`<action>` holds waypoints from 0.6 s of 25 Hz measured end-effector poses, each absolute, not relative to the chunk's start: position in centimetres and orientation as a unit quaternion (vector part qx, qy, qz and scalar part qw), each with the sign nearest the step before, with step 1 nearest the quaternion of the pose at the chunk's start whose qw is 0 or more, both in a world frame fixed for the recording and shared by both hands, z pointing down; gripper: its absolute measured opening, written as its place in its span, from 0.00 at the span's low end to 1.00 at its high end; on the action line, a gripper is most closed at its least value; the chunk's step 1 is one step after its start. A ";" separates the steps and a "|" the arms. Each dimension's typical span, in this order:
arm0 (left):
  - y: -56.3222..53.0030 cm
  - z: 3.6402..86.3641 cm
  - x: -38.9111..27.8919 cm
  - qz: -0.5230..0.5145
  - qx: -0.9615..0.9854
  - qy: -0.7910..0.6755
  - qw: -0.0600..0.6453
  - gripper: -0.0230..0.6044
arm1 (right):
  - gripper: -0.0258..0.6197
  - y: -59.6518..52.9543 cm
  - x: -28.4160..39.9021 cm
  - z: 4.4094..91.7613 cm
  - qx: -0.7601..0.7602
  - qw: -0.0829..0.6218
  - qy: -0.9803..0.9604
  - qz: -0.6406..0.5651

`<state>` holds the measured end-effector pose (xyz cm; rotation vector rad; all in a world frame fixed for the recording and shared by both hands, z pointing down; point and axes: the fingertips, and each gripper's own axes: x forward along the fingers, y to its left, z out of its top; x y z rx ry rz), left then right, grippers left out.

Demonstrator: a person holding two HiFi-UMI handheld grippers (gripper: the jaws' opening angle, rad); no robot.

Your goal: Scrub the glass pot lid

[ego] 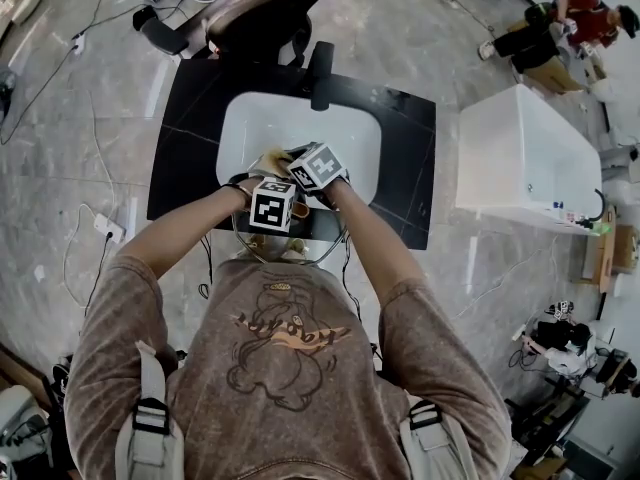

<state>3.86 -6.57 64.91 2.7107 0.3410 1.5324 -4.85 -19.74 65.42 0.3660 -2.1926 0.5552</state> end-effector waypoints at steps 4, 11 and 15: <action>-6.5 64.7 3.9 0.487 0.867 0.105 0.005 0.32 | 0.12 -19.7 -4.8 65.5 0.145 0.418 -0.870 0.220; -6.6 64.7 4.0 0.484 0.869 0.099 0.006 0.33 | 0.12 -19.9 -4.6 65.8 0.156 0.427 -0.864 0.215; -6.6 64.7 4.0 0.482 0.871 0.096 0.005 0.33 | 0.11 -20.1 -4.3 65.9 0.159 0.431 -0.862 0.216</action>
